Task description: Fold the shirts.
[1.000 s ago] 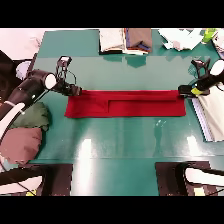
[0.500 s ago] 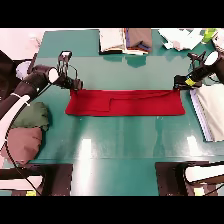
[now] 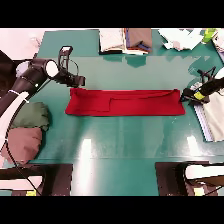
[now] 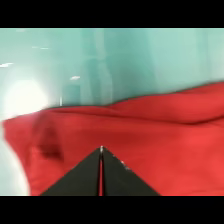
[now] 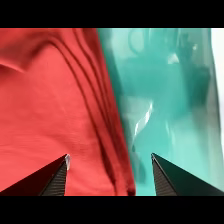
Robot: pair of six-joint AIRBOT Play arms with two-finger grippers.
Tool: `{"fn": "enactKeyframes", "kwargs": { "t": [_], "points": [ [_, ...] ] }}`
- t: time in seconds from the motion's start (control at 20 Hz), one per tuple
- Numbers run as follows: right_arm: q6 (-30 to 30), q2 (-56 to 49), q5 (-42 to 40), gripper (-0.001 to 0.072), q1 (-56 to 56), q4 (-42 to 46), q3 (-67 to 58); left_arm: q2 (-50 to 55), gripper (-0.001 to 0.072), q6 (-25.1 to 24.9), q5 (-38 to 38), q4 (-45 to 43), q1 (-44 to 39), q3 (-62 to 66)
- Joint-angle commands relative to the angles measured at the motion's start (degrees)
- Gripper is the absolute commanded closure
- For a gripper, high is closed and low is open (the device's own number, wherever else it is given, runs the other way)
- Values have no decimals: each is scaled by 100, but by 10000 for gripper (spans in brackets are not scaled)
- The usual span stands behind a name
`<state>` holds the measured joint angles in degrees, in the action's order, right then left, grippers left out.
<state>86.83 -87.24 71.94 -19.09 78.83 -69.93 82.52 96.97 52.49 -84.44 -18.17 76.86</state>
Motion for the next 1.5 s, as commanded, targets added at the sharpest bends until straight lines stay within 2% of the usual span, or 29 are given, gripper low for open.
{"fn": "enactKeyframes", "kwargs": {
  "t": [0.0,0.15,0.25,0.35,0.45,0.6,0.7,0.8,0.9,1.2,1.45],
  "points": [
    [-105,-22,-367,120,-4,-282,424,9,681,-9,-160,136,-232,13],
    [-103,-39,-640,134,212,-420,420,9,681,7,-240,212,-391,13],
    [-103,-48,-695,194,348,-404,420,13,681,7,-236,321,-426,11],
    [-114,-44,-732,515,455,-372,420,13,681,4,-247,483,-428,11],
    [-142,-24,-621,696,476,-367,420,13,682,7,-256,544,-428,11],
    [-142,264,-422,695,485,-164,420,74,682,-4,-264,855,-428,13],
    [-142,726,-374,696,560,-83,417,275,683,-234,-323,1316,-457,15],
    [-142,1152,-131,696,708,-87,273,555,683,-448,-501,1596,-673,48],
    [-122,1491,219,696,981,-133,-107,922,683,-446,-544,1611,-999,273],
    [439,1987,717,696,2068,-136,-1550,2107,682,-457,-450,1620,-1856,1453],
    [826,1982,798,696,2769,-136,-2380,2441,682,-824,-444,2028,-2083,1648]
  ]
}}
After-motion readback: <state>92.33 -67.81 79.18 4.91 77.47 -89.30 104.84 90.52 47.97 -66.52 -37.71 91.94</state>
